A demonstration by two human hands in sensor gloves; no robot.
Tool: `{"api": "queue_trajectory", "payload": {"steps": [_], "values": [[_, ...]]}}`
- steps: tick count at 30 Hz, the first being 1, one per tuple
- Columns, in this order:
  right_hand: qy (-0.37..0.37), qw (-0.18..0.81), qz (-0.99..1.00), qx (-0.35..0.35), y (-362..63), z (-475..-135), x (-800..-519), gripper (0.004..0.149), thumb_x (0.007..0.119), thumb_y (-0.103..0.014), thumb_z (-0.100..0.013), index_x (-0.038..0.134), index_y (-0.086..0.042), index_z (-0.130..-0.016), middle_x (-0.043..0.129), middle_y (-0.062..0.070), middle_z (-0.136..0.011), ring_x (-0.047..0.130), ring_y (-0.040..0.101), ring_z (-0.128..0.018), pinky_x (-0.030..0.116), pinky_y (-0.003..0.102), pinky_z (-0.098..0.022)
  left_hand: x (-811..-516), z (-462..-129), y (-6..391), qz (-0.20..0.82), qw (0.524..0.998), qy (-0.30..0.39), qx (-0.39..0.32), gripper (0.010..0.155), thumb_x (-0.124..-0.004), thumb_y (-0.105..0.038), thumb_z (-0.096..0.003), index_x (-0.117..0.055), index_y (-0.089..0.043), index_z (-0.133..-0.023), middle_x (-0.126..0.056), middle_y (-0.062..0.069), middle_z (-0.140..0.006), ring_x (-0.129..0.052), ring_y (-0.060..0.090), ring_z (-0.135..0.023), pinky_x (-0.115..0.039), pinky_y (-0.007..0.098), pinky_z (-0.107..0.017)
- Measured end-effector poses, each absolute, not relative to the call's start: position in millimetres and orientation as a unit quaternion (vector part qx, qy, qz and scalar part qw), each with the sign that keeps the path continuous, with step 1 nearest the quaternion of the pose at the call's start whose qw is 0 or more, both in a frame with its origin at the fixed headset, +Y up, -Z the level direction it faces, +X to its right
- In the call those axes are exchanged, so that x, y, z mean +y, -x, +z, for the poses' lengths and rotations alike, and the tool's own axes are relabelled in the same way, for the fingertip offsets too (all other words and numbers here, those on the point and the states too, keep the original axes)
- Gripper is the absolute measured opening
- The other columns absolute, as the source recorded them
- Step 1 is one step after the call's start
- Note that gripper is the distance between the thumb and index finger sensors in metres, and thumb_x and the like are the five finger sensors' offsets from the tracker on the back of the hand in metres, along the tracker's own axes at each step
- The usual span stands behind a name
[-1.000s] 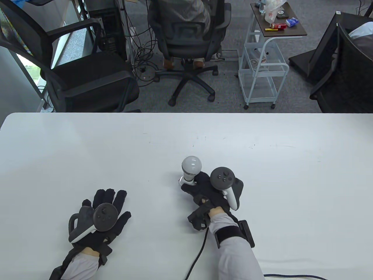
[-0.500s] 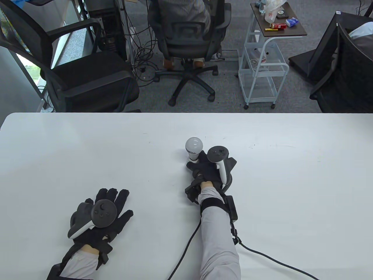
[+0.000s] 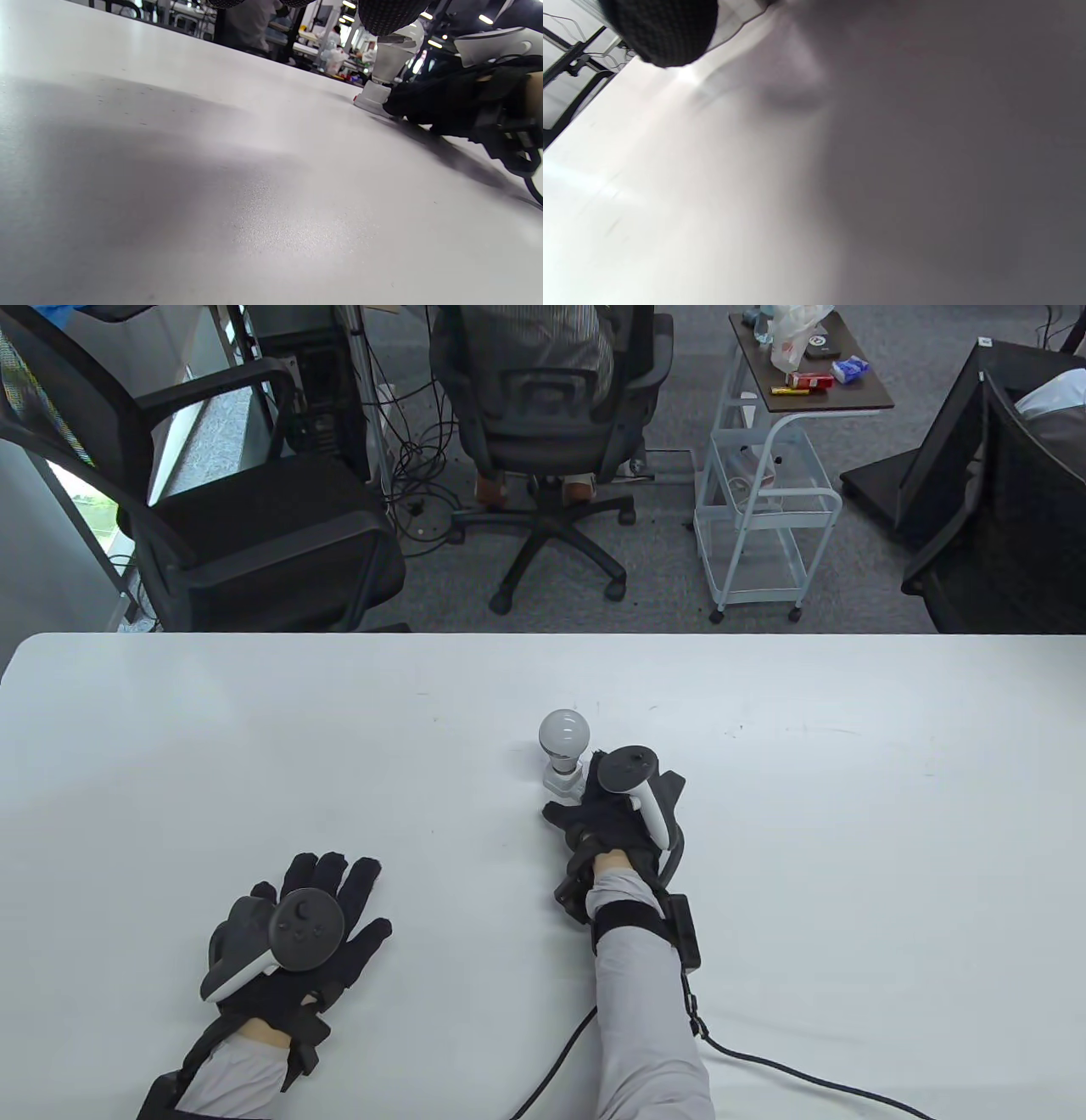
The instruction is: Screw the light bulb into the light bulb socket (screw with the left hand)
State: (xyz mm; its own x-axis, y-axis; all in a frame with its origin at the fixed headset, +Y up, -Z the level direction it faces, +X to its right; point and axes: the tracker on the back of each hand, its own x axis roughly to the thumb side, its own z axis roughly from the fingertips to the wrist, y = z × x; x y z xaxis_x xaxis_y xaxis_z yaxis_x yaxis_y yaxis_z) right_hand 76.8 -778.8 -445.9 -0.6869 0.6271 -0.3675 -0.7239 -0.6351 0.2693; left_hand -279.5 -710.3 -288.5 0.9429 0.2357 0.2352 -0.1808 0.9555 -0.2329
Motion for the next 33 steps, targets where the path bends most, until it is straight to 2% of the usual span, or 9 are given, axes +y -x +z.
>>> {"api": "queue_trajectory", "payload": {"steps": [5,10,14,18,24,33], "values": [[0.083,0.371,0.908,0.178,-99,-406,-768,0.086,0.084,-0.042,-0.049,0.022,-0.025,-0.106,0.012,0.011,-0.115,0.006,0.042,-0.104,0.0,0.068,-0.068,-709,-287,281,0.102,0.983,0.087,-0.126,0.075,-0.058,-0.055,-0.0648,-0.025,-0.02,-0.123,-0.023,0.031,-0.122,-0.014,0.057,-0.108,-0.019,0.085,-0.064],[0.046,0.335,0.936,0.101,-118,-361,-741,0.083,0.084,-0.043,-0.048,0.03,-0.023,-0.107,0.02,0.012,-0.116,0.008,0.043,-0.105,0.001,0.07,-0.067,-706,-280,280,0.083,0.987,0.054,-0.126,0.08,-0.055,-0.06,-0.0631,-0.015,-0.023,-0.121,-0.005,0.029,-0.12,0.003,0.053,-0.104,-0.011,0.084,-0.062],[0.0,0.28,0.959,0.05,-121,-320,-719,0.083,0.081,-0.05,-0.048,0.03,-0.024,-0.109,0.019,0.012,-0.118,0.004,0.042,-0.106,-0.003,0.07,-0.065,-702,-274,276,0.071,0.989,0.033,-0.127,0.087,-0.052,-0.064,-0.0616,0.006,-0.026,-0.114,0.016,0.024,-0.113,0.018,0.05,-0.097,-0.003,0.083,-0.058],[-0.019,0.238,0.971,-0.003,-118,-294,-714,0.083,0.08,-0.052,-0.048,0.029,-0.027,-0.109,0.016,0.01,-0.119,0.0,0.041,-0.106,-0.006,0.07,-0.064,-701,-269,270,0.056,0.99,0.021,-0.13,0.09,-0.05,-0.067,-0.0605,0.013,-0.025,-0.11,0.023,0.022,-0.109,0.023,0.049,-0.093,0.0,0.083,-0.056],[-0.038,0.234,0.971,0.015,-121,-288,-719,0.082,0.079,-0.052,-0.048,0.029,-0.028,-0.109,0.014,0.01,-0.118,-0.003,0.041,-0.105,-0.007,0.069,-0.063,-709,-267,254,0.052,0.982,0.065,-0.17,0.089,-0.05,-0.065,-0.0609,0.012,-0.024,-0.11,0.02,0.023,-0.11,0.022,0.048,-0.095,-0.001,0.082,-0.057],[-0.055,0.252,0.965,0.039,-126,-290,-725,0.078,0.078,-0.05,-0.05,0.036,-0.024,-0.11,0.019,0.014,-0.118,0.0,0.043,-0.104,-0.004,0.07,-0.063,-718,-270,251,0.034,0.981,0.097,-0.163,0.085,-0.052,-0.062,-0.0624,0.006,-0.024,-0.113,0.011,0.025,-0.114,0.015,0.05,-0.098,-0.004,0.083,-0.058]]}}
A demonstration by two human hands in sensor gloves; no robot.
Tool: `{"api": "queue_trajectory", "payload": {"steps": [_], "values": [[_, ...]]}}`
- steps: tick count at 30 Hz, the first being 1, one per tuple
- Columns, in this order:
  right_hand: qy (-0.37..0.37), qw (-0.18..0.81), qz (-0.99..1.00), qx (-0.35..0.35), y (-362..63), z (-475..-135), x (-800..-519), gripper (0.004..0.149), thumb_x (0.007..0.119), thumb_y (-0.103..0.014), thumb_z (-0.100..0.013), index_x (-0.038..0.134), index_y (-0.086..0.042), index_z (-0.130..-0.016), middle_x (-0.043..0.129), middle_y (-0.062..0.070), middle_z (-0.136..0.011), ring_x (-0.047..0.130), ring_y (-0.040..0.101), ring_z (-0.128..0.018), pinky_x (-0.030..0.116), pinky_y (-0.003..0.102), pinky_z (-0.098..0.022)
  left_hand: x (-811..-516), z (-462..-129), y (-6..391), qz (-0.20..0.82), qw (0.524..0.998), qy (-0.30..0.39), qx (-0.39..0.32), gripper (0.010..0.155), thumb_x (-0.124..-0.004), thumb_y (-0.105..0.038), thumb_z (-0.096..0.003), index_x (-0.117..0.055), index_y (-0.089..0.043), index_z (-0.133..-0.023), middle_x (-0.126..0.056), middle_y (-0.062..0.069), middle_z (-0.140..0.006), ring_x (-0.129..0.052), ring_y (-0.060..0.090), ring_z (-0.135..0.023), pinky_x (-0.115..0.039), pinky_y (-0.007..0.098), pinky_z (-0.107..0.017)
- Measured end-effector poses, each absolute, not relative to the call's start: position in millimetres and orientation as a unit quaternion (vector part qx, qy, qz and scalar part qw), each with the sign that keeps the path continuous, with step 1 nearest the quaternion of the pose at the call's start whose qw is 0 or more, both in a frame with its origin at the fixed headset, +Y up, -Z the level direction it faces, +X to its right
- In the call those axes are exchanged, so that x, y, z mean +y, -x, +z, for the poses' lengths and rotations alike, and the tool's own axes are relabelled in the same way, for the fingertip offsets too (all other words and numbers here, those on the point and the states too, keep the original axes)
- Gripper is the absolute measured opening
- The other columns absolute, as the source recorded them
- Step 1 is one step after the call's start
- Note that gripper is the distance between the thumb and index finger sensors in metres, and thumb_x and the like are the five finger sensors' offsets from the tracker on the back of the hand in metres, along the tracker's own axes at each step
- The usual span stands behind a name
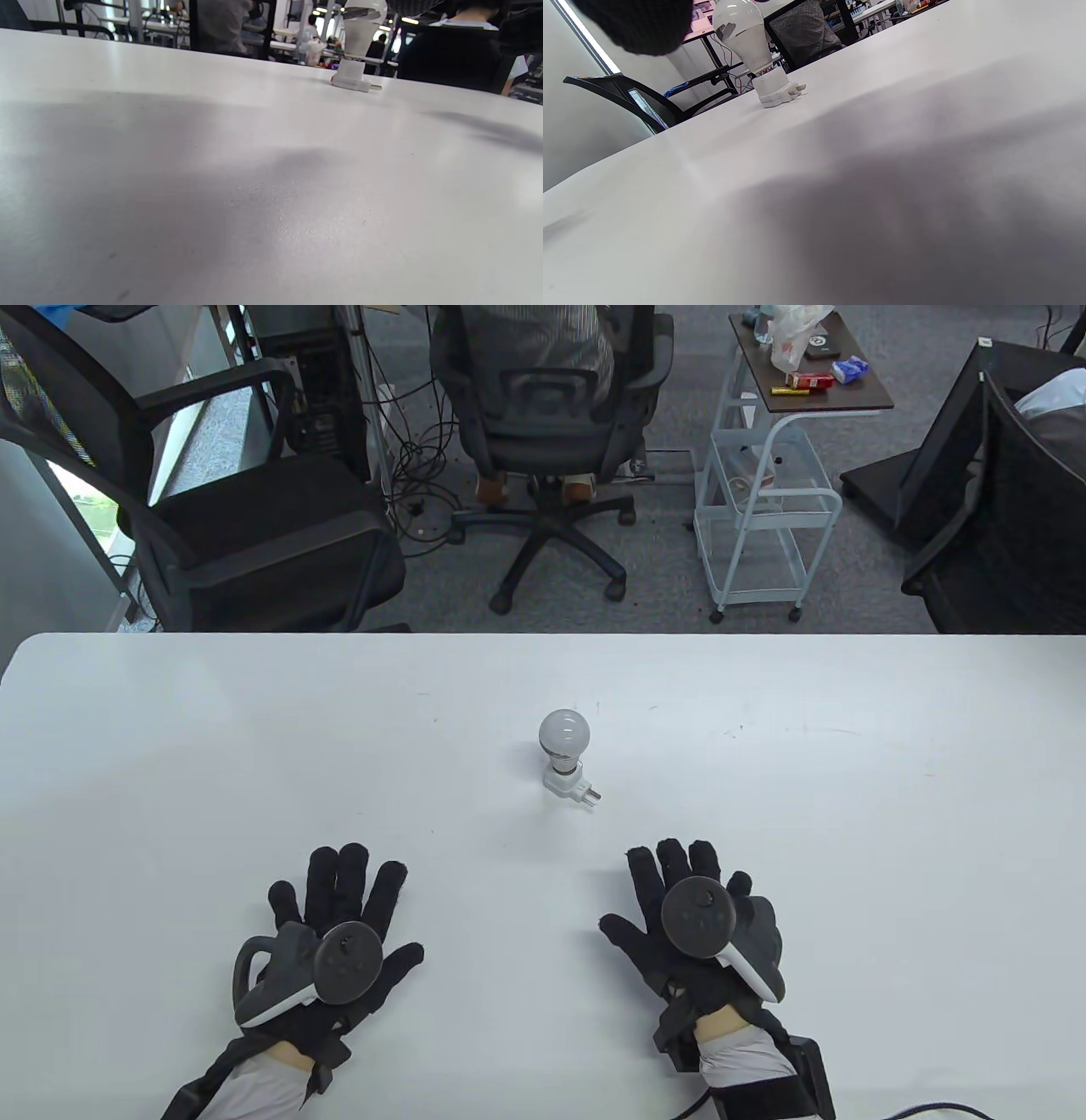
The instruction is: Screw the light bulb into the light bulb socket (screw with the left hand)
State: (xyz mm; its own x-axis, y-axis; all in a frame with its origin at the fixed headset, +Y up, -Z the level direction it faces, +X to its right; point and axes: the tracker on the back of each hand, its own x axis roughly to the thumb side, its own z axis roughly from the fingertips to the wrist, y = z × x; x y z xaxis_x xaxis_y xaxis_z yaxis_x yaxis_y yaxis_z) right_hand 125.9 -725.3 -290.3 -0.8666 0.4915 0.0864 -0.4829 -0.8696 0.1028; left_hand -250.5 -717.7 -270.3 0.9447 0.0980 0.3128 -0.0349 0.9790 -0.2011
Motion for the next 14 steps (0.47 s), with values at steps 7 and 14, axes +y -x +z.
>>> {"api": "queue_trajectory", "payload": {"steps": [7,14], "values": [[-0.07,0.249,0.964,0.058,-121.6,-294.7,-729.6,0.076,0.078,-0.049,-0.05,0.04,-0.023,-0.11,0.023,0.015,-0.118,0.001,0.043,-0.104,-0.003,0.07,-0.063,-715.4,-272.0,255.1,0.042,0.982,0.1,-0.153,0.084,-0.053,-0.061,-0.0627,0.003,-0.024,-0.114,0.006,0.026,-0.117,0.01,0.051,-0.101,-0.006,0.083,-0.059],[-0.064,0.258,0.961,0.077,-125.2,-298.1,-734.2,0.075,0.077,-0.05,-0.051,0.039,-0.022,-0.11,0.023,0.015,-0.118,0.002,0.044,-0.104,-0.002,0.07,-0.063,-716.0,-276.0,257.5,0.046,0.981,0.105,-0.155,0.084,-0.053,-0.06,-0.0628,0.002,-0.024,-0.115,0.005,0.026,-0.117,0.009,0.051,-0.102,-0.006,0.083,-0.059]]}}
